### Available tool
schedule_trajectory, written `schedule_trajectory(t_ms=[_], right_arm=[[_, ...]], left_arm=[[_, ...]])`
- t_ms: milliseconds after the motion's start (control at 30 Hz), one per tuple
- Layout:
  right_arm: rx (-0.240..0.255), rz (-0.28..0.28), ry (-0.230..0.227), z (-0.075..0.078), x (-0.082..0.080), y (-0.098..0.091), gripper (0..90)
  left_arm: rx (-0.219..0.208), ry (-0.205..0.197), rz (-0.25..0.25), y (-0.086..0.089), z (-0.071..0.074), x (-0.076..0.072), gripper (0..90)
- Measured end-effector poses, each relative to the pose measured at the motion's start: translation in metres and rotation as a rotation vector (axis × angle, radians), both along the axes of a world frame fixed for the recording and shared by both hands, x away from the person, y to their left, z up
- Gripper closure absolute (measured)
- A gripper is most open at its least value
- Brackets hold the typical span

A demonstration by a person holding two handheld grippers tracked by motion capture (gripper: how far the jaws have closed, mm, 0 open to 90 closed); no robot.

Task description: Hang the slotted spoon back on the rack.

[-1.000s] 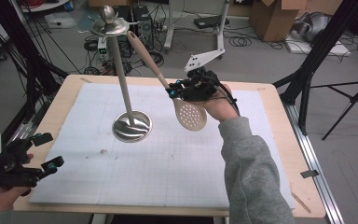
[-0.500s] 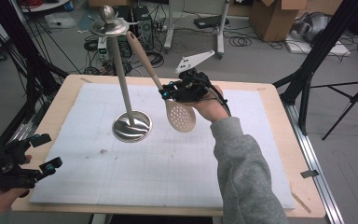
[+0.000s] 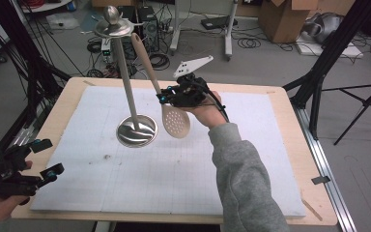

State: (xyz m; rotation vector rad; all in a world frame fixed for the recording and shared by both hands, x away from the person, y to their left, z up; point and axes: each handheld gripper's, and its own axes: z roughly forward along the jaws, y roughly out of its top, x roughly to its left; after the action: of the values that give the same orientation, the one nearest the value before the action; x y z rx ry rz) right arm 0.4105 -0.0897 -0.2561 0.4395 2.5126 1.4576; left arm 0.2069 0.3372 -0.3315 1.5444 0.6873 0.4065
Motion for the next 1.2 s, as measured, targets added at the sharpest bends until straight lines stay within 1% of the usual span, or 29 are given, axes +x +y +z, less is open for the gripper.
schedule_trajectory(t_ms=[333,533,700,733,867,900,933,967,1000,1033,1100,1167,1200], right_arm=[[0.023,-0.002,0.008,-0.007,0.004,0.018,77.8],[0.023,-0.006,0.010,-0.009,0.005,0.026,77.6],[0.028,-0.010,-0.001,-0.010,0.006,0.026,77.0],[0.028,-0.009,0.005,-0.010,0.006,0.026,76.6],[0.033,-0.002,0.004,-0.009,0.003,0.024,76.0],[0.038,0.000,-0.004,-0.008,0.002,0.022,75.6],[0.057,-0.001,-0.005,-0.007,0.001,0.021,73.5],[0.089,-0.005,-0.005,-0.006,0.000,0.018,70.6],[0.117,-0.008,-0.001,-0.004,-0.002,0.015,66.1],[0.133,-0.017,0.005,-0.003,-0.003,0.012,60.7],[0.134,-0.023,0.016,-0.003,-0.005,0.007,52.4],[0.128,-0.033,0.010,-0.003,-0.008,0.002,44.0],[0.133,-0.039,0.004,-0.003,-0.009,-0.001,40.9]], left_arm=[[0.000,-0.001,0.002,0.001,0.000,-0.002,5.4],[0.004,0.006,-0.005,0.001,0.000,-0.002,5.4],[0.003,0.009,-0.003,0.001,-0.001,-0.003,5.4],[0.003,0.009,-0.003,0.001,-0.001,-0.002,5.4],[0.009,0.014,-0.007,0.000,-0.002,-0.002,5.4],[0.010,0.015,-0.007,0.000,-0.003,-0.002,5.4],[0.011,0.017,-0.007,0.000,-0.003,-0.001,5.4],[0.010,0.017,-0.008,-0.001,-0.003,-0.001,5.4],[0.013,0.018,-0.008,-0.001,-0.003,-0.001,5.4],[0.012,0.018,-0.008,-0.001,-0.004,-0.001,5.4],[0.009,0.015,-0.007,-0.003,-0.004,0.000,5.3],[0.015,0.013,-0.009,-0.003,-0.004,0.001,5.4],[0.010,0.015,-0.007,-0.004,-0.004,0.001,5.4]])
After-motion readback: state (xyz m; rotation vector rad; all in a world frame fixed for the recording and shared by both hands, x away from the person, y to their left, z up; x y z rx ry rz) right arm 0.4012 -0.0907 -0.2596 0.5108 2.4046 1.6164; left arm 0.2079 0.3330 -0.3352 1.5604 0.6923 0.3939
